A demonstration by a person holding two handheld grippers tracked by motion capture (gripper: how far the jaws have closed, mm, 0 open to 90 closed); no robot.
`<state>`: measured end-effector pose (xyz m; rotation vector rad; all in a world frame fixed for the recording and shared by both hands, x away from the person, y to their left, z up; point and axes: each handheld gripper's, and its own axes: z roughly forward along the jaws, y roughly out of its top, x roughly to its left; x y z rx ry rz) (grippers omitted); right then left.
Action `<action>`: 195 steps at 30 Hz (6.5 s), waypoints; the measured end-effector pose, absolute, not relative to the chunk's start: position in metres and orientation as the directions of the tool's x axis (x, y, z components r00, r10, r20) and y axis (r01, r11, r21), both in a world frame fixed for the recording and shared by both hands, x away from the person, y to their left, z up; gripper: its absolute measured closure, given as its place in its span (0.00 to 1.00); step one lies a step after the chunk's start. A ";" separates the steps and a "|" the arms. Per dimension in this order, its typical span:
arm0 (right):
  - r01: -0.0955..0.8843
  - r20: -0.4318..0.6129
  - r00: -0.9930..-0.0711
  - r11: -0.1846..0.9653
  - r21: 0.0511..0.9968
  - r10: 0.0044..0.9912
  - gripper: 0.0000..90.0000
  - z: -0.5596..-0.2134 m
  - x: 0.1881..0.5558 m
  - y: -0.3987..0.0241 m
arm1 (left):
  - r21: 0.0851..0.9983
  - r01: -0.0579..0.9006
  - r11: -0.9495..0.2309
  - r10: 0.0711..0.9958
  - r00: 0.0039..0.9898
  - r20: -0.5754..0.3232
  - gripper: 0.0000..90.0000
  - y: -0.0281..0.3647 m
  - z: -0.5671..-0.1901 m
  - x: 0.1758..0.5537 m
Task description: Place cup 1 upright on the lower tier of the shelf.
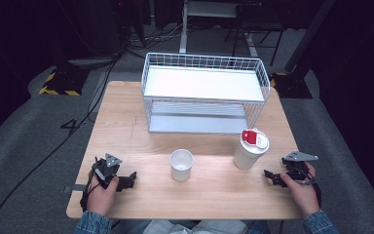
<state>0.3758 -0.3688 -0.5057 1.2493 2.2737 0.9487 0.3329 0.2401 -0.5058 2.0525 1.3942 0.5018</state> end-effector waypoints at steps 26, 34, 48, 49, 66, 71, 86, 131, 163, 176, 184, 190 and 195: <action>0.588 -0.002 -0.543 0.382 0.713 0.840 0.01 -0.506 0.374 -0.368 | 0.776 0.591 -0.220 0.898 0.434 -0.076 0.17 0.238 -0.471 0.308; 0.588 -0.002 -0.543 0.382 0.713 0.840 0.01 -0.506 0.374 -0.368 | 0.799 0.555 -0.232 0.860 0.501 -0.099 0.17 0.226 -0.461 0.299; 0.588 0.000 -0.546 0.384 0.712 0.838 0.01 -0.506 0.375 -0.368 | 0.862 0.437 -0.258 0.769 0.632 -0.090 0.17 0.194 -0.446 0.289; 0.588 0.000 -0.546 0.384 0.712 0.838 0.01 -0.506 0.375 -0.368 | 0.862 0.437 -0.258 0.769 0.632 -0.090 0.17 0.194 -0.446 0.289; 0.588 0.000 -0.547 0.384 0.712 0.837 0.01 -0.506 0.375 -0.368 | 0.907 0.366 -0.209 0.679 0.722 -0.134 0.17 0.154 -0.453 0.301; 0.587 -0.002 -0.547 0.385 0.712 0.837 0.01 -0.506 0.375 -0.368 | 0.916 0.350 -0.196 0.674 0.726 -0.133 0.17 0.140 -0.459 0.306; 0.579 -0.001 -0.563 0.396 0.712 0.827 0.01 -0.506 0.374 -0.368 | 0.911 0.359 -0.202 0.682 0.720 -0.132 0.17 0.105 -0.482 0.325; 0.581 -0.007 -0.557 0.396 0.711 0.830 0.00 -0.506 0.374 -0.367 | 0.889 0.375 -0.262 0.698 0.710 -0.094 0.24 0.091 -0.476 0.333; 0.581 -0.005 -0.558 0.395 0.712 0.830 0.00 -0.506 0.374 -0.367 | 0.903 0.390 -0.179 0.722 0.676 -0.149 0.24 0.082 -0.426 0.369; 0.581 -0.006 -0.558 0.396 0.712 0.830 0.00 -0.506 0.374 -0.367 | 0.915 0.379 -0.135 0.803 0.583 -0.123 0.23 0.076 -0.436 0.404; 0.581 -0.006 -0.558 0.395 0.712 0.830 0.00 -0.506 0.374 -0.367 | 0.917 0.371 -0.150 0.810 0.578 -0.101 0.23 0.070 -0.437 0.421; 0.580 -0.006 -0.558 0.395 0.712 0.830 0.00 -0.506 0.374 -0.367 | 0.913 0.377 -0.153 0.818 0.567 -0.097 0.23 0.066 -0.442 0.439; 0.580 -0.005 -0.558 0.395 0.712 0.830 0.00 -0.506 0.374 -0.367 | 0.924 0.358 -0.137 0.822 0.562 -0.095 0.23 0.062 -0.446 0.454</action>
